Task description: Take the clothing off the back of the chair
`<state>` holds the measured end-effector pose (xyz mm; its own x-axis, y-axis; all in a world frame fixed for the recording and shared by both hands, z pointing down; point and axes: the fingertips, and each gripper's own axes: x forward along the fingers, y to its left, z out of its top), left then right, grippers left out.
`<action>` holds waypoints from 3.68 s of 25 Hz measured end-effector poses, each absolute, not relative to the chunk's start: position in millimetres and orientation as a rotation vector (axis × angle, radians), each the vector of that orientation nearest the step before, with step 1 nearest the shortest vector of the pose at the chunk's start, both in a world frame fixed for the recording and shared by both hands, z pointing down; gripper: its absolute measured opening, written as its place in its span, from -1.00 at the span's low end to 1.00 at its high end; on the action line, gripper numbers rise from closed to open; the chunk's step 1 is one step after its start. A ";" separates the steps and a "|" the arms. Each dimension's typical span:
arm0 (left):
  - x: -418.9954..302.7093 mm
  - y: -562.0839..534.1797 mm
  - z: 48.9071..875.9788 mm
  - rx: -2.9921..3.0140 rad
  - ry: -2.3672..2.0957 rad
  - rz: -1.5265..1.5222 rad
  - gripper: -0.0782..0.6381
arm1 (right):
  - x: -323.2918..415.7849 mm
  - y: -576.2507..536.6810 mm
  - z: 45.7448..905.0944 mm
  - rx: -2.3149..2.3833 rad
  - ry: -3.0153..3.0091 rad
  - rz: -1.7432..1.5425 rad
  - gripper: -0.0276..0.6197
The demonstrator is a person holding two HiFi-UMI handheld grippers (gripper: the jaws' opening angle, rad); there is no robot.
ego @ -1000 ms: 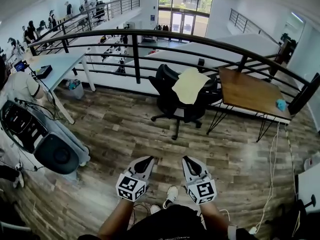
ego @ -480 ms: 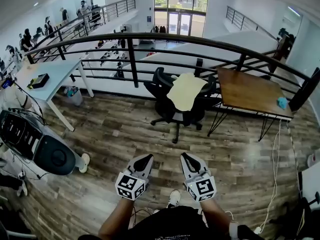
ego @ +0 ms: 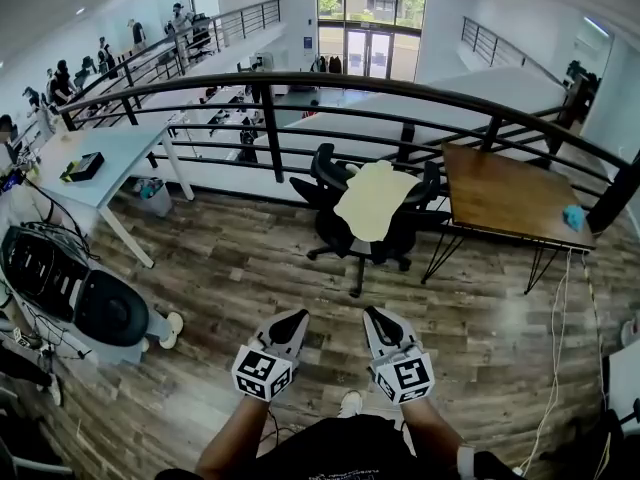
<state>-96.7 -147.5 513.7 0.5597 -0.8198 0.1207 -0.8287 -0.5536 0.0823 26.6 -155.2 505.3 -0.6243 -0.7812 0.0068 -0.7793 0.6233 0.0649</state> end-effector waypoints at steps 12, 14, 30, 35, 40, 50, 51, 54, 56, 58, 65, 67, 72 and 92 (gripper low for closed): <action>-74.9 -185.0 508.8 2.646 -1.425 0.118 -0.74 | 24.2 -190.0 490.6 1.230 -2.871 -0.120 -0.83; -66.1 -192.9 510.6 2.646 -1.418 0.122 -0.74 | 26.2 -199.8 487.7 1.222 -2.879 -0.127 -0.83; -57.6 -236.0 504.9 2.645 -1.456 0.136 -0.75 | 34.2 -244.8 499.6 1.213 -2.904 -0.027 -0.83; -55.5 -256.0 499.8 2.690 -1.391 0.135 -0.74 | 31.2 -259.2 490.5 1.271 -2.883 -0.060 -0.83; -64.6 -277.6 492.9 2.725 -1.353 0.116 -0.74 | 24.9 -276.1 481.4 1.376 -2.865 -0.068 -0.83; -88.6 -304.3 480.4 2.765 -1.325 0.018 -0.75 | 29.4 -297.2 454.0 1.543 -2.806 -0.160 -0.75; -89.0 -307.6 478.6 2.770 -1.322 0.007 -0.74 | 29.6 -299.9 452.9 1.554 -2.801 -0.162 -0.62; -88.2 -315.2 477.7 2.772 -1.302 -0.011 -0.75 | 31.6 -308.9 454.1 1.603 -2.768 -0.152 -0.28; -89.7 -317.9 479.0 2.769 -1.290 -0.012 -0.75 | 34.7 -314.8 454.8 1.663 -2.744 -0.126 -0.18; -92.3 -320.1 479.8 2.769 -1.287 -0.011 -0.74 | 39.7 -321.8 455.0 1.733 -2.713 -0.081 -0.10; -102.7 -330.5 478.3 2.768 -1.308 -0.028 -0.75 | 43.6 -343.5 453.6 1.802 -2.652 -0.024 -0.01; -104.1 -333.5 478.5 2.766 -1.306 -0.028 -0.75 | 41.5 -349.5 451.4 1.807 -2.639 -0.036 0.00; -107.1 -338.7 481.0 2.767 -1.293 -0.027 -0.75 | 40.0 -365.1 449.4 1.846 -2.575 -0.063 0.02; -118.4 -347.4 490.6 2.755 -1.258 -0.011 -0.75 | 42.0 -377.5 447.6 1.988 -2.349 -0.185 -0.36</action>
<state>-118.4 -347.4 490.6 0.6563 -0.7534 0.0404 -0.7526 -0.6500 0.1052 42.0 -377.5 447.6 -0.1675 -0.9853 -0.0325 -0.9783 0.1621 0.1293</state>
